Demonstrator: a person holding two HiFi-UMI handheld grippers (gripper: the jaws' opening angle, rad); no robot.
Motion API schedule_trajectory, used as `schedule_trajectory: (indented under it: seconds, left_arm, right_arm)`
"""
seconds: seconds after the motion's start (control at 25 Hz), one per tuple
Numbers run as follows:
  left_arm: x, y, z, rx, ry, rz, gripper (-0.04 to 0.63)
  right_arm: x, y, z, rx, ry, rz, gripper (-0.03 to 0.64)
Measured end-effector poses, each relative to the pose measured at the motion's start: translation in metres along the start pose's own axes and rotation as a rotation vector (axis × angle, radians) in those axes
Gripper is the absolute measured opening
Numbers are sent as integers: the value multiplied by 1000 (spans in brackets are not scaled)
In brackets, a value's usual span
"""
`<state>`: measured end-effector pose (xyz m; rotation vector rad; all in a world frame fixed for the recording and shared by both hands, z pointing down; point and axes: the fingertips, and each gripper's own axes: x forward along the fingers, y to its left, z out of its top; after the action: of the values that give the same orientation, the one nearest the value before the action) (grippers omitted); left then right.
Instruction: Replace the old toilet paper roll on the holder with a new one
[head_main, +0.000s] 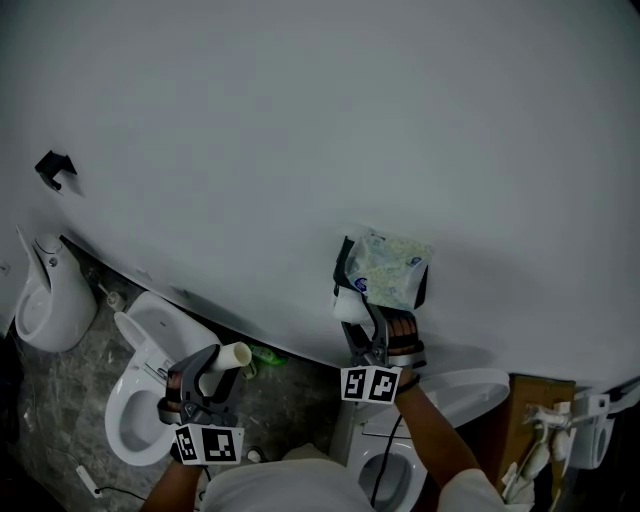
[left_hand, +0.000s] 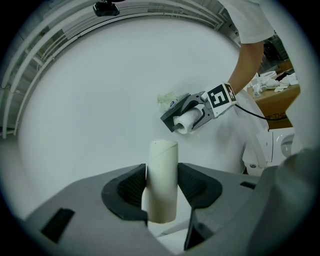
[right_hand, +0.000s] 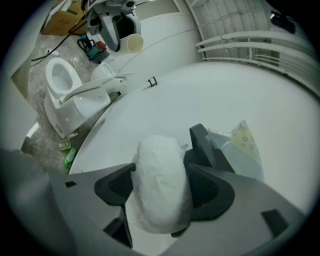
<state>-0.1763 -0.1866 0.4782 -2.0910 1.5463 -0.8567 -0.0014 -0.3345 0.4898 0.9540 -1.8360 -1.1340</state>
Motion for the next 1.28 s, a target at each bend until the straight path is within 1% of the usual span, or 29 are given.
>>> schedule_trajectory:
  seconds: [0.2, 0.36, 0.56, 0.68, 0.88, 1.08, 1.28]
  left_arm:
    - [-7, 6, -4, -3, -5, 11, 198]
    - [-11, 9, -6, -8, -13, 14, 198]
    - [-12, -1, 3, -9, -50, -11, 198]
    - [-14, -7, 11, -6, -75, -31, 198]
    - [-17, -19, 18, -3, -104, -61, 198]
    - [-22, -30, 25, 0, -130, -87, 198]
    - [-25, -36, 31, 3, -151, -106, 198]
  right_arm:
    - [-17, 4, -1, 42, 13, 49, 341]
    - [-36, 3, 1, 87, 26, 55, 359]
    - [-61, 9, 4, 93, 50, 46, 359]
    - [-75, 8, 1, 108, 74, 27, 359]
    - [-96, -1, 1, 174, 94, 1, 359]
    - [-119, 5, 1, 229, 127, 5, 357]
    - [-136, 20, -2, 285, 167, 30, 349]
